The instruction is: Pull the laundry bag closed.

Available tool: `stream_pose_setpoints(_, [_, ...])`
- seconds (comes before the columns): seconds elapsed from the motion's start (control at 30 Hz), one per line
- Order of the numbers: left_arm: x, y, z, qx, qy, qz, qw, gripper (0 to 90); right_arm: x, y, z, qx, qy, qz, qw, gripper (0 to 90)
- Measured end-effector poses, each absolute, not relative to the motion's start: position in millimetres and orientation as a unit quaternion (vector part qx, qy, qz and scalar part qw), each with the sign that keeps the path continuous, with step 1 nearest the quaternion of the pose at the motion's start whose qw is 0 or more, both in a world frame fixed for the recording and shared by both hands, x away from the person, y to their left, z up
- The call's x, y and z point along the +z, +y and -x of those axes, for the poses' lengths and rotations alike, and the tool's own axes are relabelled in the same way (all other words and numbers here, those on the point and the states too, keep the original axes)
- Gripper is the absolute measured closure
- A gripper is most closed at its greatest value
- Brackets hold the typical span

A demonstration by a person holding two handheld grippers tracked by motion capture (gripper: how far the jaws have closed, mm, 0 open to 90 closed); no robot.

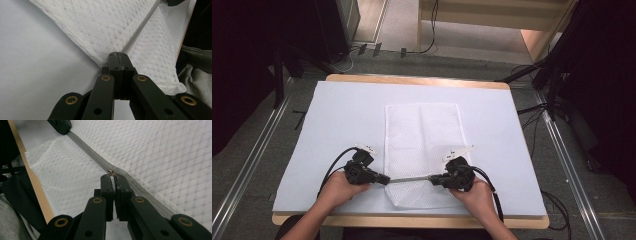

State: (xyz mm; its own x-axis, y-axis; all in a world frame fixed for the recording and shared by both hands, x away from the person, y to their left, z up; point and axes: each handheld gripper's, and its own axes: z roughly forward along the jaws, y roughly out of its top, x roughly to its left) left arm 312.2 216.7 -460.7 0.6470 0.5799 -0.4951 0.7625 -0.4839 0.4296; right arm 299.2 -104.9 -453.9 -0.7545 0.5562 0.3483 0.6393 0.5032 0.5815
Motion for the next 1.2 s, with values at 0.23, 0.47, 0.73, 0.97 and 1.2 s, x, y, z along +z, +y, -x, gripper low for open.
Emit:
stream_pose_setpoints(0.23, [-460.6, 216.8, -312.4, -0.142, 0.393, -0.851, 0.319, 90.0, -454.5, -118.1, -300.3, -0.358, -0.860, 0.359, 0.055, 88.7])
stream_pose_setpoints(0.47, [-460.6, 216.7, -312.5, -0.143, 0.393, -0.851, 0.319, 90.0, -455.5, -125.0, -299.3, -0.358, -0.859, 0.361, 0.057, 88.7])
stream_pose_setpoints(0.73, [-460.4, 218.2, -312.6, -0.144, 0.394, -0.850, 0.319, 90.0, -456.1, -134.6, -300.6, -0.358, -0.856, 0.369, 0.049, 88.7])
stream_pose_setpoints(0.97, [-460.5, 218.6, -312.9, -0.144, 0.395, -0.849, 0.319, 90.0, -456.8, -138.5, -299.0, -0.357, -0.856, 0.371, 0.050, 88.7])
stream_pose_setpoints(1.2, [-460.7, 218.1, -312.2, -0.141, 0.395, -0.849, 0.321, 90.0, -456.7, -151.0, -299.9, -0.348, -0.853, 0.387, 0.042, 88.7])
